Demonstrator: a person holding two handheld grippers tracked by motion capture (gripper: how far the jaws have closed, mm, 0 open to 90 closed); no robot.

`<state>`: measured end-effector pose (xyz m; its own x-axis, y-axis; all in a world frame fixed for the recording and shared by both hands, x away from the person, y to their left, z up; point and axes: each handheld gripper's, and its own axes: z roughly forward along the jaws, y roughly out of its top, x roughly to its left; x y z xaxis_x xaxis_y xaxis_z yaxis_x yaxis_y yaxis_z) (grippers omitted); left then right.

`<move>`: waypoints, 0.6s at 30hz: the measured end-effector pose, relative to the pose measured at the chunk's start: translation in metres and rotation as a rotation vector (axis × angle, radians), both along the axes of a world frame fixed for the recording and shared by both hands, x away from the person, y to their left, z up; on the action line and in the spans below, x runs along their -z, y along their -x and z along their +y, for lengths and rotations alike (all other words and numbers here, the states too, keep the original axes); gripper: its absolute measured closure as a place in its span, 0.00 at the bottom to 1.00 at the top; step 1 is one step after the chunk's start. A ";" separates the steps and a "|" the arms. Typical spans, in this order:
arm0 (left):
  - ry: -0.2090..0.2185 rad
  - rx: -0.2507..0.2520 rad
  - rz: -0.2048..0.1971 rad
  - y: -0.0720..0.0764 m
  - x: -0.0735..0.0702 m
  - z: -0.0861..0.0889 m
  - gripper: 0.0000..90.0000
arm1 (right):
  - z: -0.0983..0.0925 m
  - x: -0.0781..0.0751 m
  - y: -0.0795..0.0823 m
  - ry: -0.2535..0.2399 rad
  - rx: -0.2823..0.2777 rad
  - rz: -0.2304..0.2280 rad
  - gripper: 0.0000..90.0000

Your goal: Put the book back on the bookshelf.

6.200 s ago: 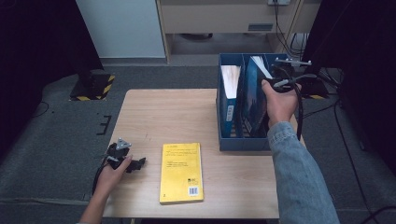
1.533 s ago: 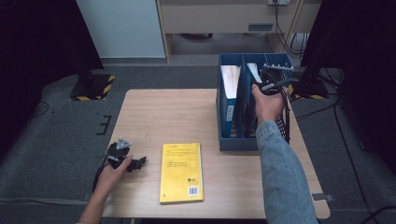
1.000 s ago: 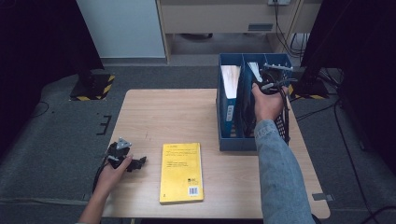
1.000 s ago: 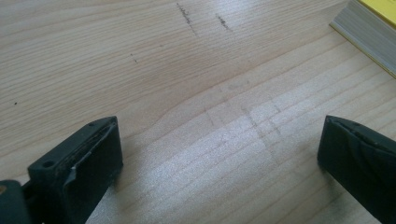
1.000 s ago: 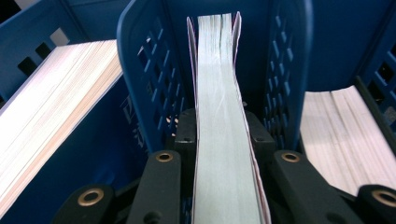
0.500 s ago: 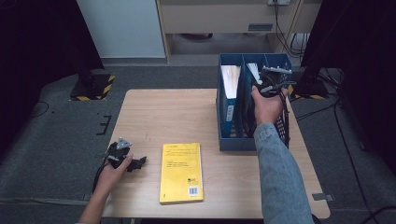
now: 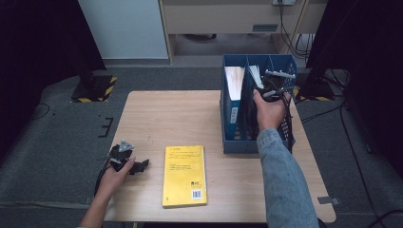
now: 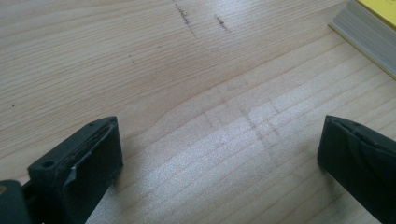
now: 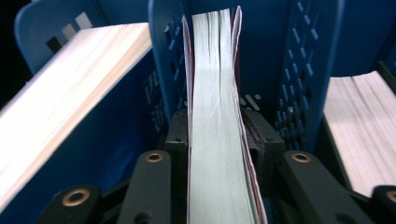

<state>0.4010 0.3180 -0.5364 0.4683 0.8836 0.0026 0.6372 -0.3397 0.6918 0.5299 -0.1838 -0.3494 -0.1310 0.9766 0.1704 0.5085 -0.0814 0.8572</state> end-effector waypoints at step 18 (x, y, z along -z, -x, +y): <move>0.003 -0.001 0.000 0.000 0.000 -0.001 0.00 | 0.014 -0.006 0.009 -0.005 -0.076 0.023 0.67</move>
